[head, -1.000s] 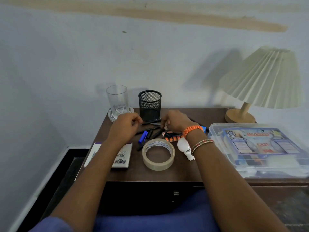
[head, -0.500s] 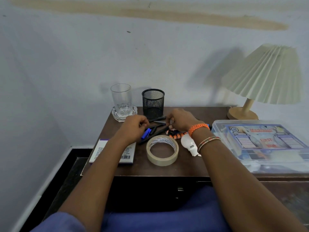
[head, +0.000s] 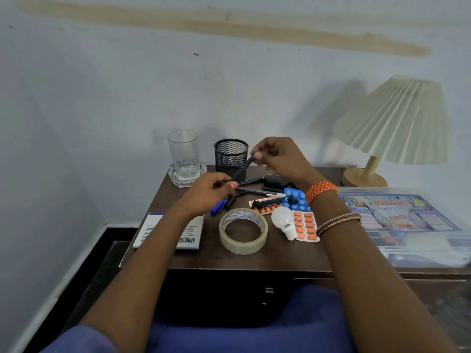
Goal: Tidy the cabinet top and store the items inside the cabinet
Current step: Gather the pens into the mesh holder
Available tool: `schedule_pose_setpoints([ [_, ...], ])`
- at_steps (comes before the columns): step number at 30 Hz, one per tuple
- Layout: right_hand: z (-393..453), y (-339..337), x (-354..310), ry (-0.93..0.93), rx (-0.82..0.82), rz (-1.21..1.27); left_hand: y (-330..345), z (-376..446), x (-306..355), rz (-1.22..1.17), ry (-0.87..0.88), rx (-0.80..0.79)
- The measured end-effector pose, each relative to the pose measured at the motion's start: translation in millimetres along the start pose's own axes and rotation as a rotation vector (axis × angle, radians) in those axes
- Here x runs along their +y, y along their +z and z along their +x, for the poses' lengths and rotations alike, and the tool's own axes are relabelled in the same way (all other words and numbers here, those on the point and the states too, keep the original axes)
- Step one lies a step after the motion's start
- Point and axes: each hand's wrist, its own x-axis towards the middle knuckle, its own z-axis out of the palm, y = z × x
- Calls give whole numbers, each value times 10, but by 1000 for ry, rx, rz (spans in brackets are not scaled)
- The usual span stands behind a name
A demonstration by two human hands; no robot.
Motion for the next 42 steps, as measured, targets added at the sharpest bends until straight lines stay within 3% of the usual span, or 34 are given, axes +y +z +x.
schedule_pose_setpoints([
  [3, -8, 47, -8, 61, 20, 195, -47, -31, 34, -185, -61, 40],
  [6, -13, 94, 30, 98, 16, 282, -108, -58, 16, -209, -82, 53],
  [16, 0, 223, -36, 70, -8, 211, -197, -111, -63, -84, -64, 75],
  [20, 19, 349, -83, 70, -17, 223, -174, -97, -2, -41, -37, 182],
  [23, 43, 389, -30, 84, 65, 126, -215, -97, -82, 111, -43, 232],
  [28, 23, 423, 96, 94, -50, -201, -280, -111, -289, 273, -128, 226],
  [34, -13, -23, 310, 302, 214, -195, -260, -96, -366, 323, -104, 202],
  [42, -155, -244, 494, 363, 264, -239, -127, -44, -170, 313, -7, 167],
])
